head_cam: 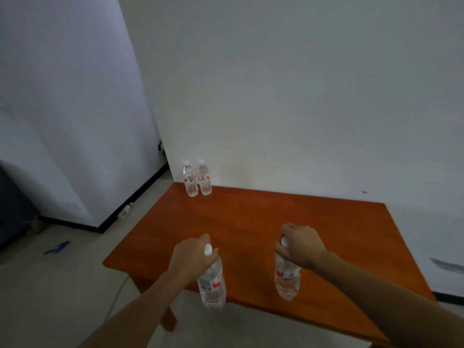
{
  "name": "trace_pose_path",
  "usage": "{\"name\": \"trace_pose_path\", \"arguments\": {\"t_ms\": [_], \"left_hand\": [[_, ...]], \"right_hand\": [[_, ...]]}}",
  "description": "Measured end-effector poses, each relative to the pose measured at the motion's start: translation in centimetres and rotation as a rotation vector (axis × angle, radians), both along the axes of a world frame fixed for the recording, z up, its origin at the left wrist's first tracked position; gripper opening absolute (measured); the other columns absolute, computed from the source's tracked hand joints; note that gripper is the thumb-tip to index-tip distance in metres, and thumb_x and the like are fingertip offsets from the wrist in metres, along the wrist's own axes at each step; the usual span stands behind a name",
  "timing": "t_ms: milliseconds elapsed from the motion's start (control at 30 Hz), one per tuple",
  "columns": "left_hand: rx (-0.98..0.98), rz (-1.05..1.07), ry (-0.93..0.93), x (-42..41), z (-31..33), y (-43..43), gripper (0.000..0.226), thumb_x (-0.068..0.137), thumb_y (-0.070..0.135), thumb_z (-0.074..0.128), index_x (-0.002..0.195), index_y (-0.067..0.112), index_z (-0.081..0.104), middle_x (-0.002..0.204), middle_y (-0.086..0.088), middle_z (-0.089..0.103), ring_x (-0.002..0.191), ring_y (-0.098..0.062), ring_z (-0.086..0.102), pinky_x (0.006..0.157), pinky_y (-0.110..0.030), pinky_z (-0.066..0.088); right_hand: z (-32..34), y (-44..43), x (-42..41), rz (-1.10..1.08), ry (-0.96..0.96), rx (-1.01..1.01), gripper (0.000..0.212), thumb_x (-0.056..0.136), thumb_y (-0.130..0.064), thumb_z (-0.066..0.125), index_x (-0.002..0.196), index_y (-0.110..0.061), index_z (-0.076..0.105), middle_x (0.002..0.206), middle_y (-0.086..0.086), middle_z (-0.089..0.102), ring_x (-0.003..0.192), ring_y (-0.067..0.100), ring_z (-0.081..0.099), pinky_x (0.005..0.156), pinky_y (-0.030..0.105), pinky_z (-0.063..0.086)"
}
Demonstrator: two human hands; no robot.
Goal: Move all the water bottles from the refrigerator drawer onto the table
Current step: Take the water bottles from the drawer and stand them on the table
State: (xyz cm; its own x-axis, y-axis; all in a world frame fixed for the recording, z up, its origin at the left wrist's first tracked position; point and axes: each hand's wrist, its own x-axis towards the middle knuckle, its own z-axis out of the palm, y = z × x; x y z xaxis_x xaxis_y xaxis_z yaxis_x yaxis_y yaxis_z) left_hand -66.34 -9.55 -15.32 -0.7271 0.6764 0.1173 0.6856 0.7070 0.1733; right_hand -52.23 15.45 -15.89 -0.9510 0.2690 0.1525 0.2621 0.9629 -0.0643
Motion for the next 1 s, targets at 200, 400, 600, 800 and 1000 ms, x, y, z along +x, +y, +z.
{"name": "trace_pose_path", "arguments": {"t_ms": [200,400,600,800,1000], "left_hand": [[0.045,-0.106,0.005,-11.7,1.6,2.0,0.024,0.090,0.051,0.053,0.089,0.029,0.044,0.077,0.010,0.057,0.065,-0.006,0.055,0.056,-0.017,0.040],[0.051,-0.159,-0.024,-20.7,0.4,5.9,0.024,0.090,0.050,0.053,0.092,0.027,0.048,0.081,0.010,0.058,0.069,-0.007,0.056,0.058,-0.018,0.041],[-0.027,-0.213,-0.101,-29.2,-1.5,10.5,0.022,0.090,0.048,0.053,0.092,0.027,0.049,0.087,0.009,0.059,0.073,-0.008,0.057,0.059,-0.019,0.040],[-0.060,-0.328,-0.160,-37.8,-3.1,15.5,0.028,0.093,0.039,0.053,0.114,0.022,0.053,0.118,0.001,0.060,0.099,-0.017,0.062,0.080,-0.029,0.052],[-0.125,-0.486,-0.004,-46.7,-3.8,21.0,0.027,0.095,0.035,0.051,0.116,0.020,0.054,0.116,0.000,0.055,0.103,-0.020,0.055,0.085,-0.033,0.045]], "right_hand": [[0.2,0.5,-8.8,-0.143,0.018,-0.094,0.025,0.096,-0.048,0.046,0.095,-0.023,0.044,0.090,-0.007,0.041,0.058,0.005,0.036,0.050,0.016,0.024],[-0.8,3.2,-17.8,-0.166,0.018,-0.166,0.023,0.095,-0.042,0.049,0.100,-0.020,0.052,0.097,-0.005,0.046,0.072,0.008,0.049,0.061,0.016,0.041],[-3.2,6.6,-26.3,-0.128,-0.043,-0.226,0.025,0.096,-0.039,0.048,0.107,-0.019,0.056,0.107,-0.003,0.049,0.077,0.009,0.051,0.060,0.015,0.037],[-4.5,8.8,-33.2,-0.141,-0.012,-0.347,0.026,0.096,-0.035,0.052,0.117,-0.020,0.055,0.119,-0.003,0.051,0.095,0.012,0.054,0.085,0.025,0.049],[-4.2,10.7,-40.1,-0.256,0.015,-0.386,0.028,0.095,-0.030,0.054,0.119,-0.017,0.055,0.122,0.003,0.056,0.105,0.020,0.056,0.092,0.034,0.051]]}}
